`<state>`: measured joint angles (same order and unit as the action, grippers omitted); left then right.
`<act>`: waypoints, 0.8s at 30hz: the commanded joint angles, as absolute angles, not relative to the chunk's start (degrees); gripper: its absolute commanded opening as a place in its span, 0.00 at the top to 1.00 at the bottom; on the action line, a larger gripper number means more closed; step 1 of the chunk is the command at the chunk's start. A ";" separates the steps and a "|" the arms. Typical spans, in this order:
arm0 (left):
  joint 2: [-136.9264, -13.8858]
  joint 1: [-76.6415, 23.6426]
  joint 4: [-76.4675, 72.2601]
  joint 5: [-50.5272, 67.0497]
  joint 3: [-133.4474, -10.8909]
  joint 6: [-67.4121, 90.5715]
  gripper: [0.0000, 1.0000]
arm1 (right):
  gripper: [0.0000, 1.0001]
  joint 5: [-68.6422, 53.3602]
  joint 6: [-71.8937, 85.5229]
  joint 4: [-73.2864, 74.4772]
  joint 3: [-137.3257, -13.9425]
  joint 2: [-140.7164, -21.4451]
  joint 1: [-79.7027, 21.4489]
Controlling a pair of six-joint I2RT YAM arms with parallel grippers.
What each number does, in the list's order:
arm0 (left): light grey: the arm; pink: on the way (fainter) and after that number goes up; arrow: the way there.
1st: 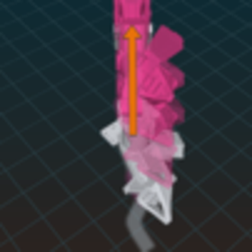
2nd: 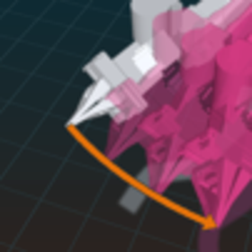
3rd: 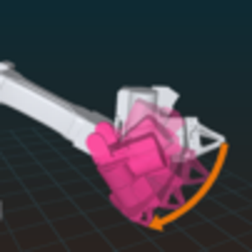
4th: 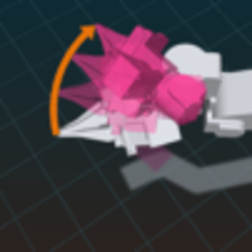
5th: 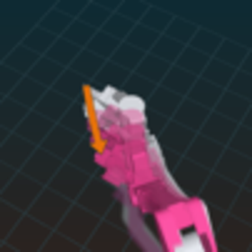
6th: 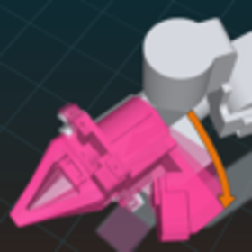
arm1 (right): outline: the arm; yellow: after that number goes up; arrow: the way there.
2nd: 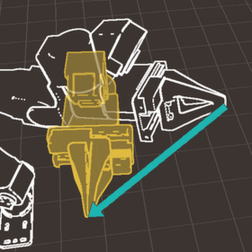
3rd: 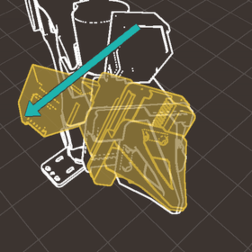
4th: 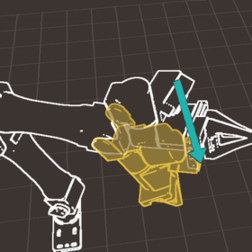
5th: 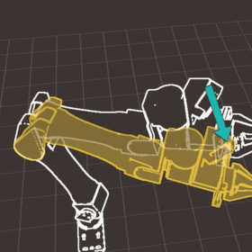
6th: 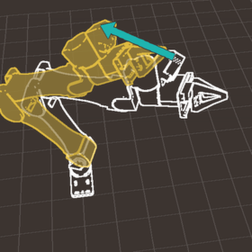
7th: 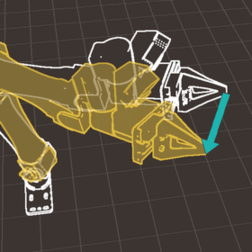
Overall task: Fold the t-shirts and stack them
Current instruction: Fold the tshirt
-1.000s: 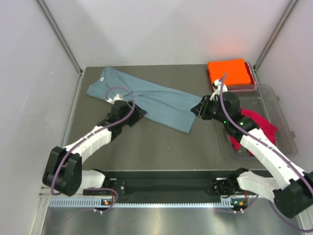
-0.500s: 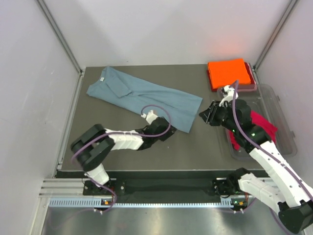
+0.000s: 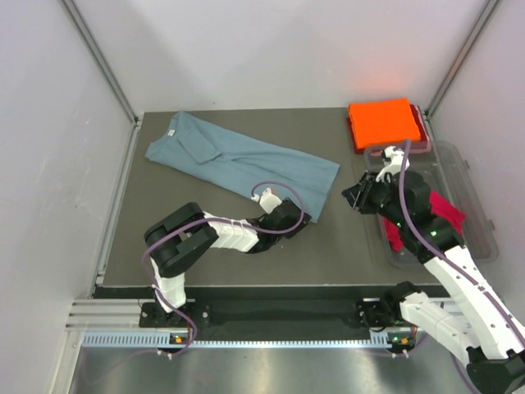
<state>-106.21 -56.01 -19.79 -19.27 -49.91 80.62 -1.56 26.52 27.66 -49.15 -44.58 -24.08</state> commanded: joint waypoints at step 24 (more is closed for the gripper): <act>-111.97 -58.10 -17.67 -23.56 -55.46 84.99 0.59 | 0.70 -2.11 25.40 27.51 -48.34 -40.69 -21.45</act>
